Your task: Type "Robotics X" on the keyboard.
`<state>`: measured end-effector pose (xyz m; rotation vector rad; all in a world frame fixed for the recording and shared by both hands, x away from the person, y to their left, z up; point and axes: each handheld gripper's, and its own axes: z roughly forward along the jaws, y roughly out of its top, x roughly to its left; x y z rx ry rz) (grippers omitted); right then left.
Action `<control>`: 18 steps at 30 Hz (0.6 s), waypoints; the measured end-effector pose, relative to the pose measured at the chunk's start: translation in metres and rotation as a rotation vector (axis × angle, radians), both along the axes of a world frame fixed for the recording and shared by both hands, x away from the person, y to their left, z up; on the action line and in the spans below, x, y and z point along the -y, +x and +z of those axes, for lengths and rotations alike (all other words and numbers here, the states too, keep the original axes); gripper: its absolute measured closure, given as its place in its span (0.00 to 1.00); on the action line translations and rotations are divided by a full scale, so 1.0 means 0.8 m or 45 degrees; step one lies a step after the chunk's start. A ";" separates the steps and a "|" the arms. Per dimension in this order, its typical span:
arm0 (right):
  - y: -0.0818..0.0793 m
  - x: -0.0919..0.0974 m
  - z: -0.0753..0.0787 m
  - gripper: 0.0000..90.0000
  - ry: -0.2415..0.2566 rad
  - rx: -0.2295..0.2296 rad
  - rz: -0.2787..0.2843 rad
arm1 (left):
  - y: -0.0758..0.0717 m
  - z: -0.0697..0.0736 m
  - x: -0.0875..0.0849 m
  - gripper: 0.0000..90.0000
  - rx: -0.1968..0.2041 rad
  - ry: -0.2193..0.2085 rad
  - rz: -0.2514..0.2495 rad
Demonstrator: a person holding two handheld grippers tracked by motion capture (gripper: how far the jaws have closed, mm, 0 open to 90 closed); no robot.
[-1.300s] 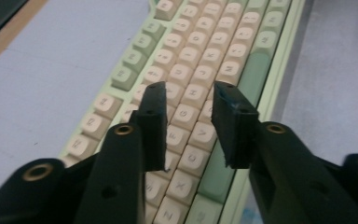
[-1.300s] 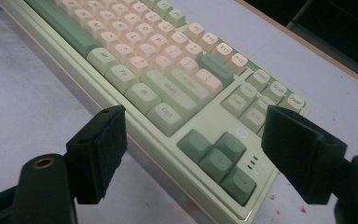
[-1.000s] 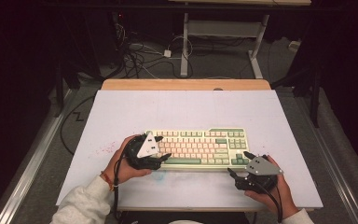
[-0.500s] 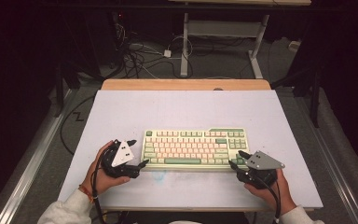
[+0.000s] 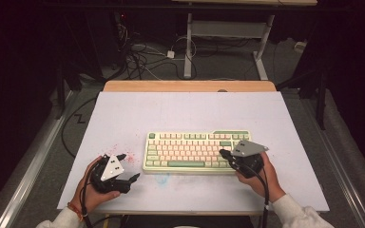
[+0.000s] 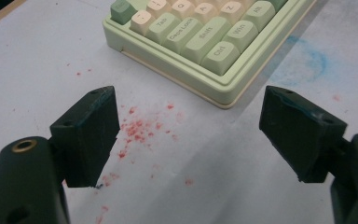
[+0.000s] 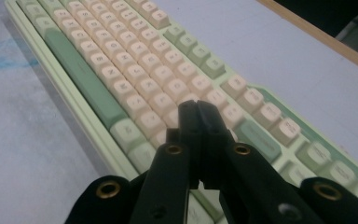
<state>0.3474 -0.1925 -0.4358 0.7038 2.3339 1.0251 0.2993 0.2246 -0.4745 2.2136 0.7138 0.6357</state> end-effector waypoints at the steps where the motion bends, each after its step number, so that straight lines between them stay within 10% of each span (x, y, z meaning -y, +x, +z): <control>1: 0.006 -0.007 0.000 1.00 -0.008 -0.002 0.014 | 0.000 0.000 -0.001 0.21 0.000 -0.007 0.005; 18: 0.058 -0.065 -0.018 1.00 -0.134 -0.065 0.058 | -0.004 -0.001 0.001 0.21 -0.005 0.013 -0.003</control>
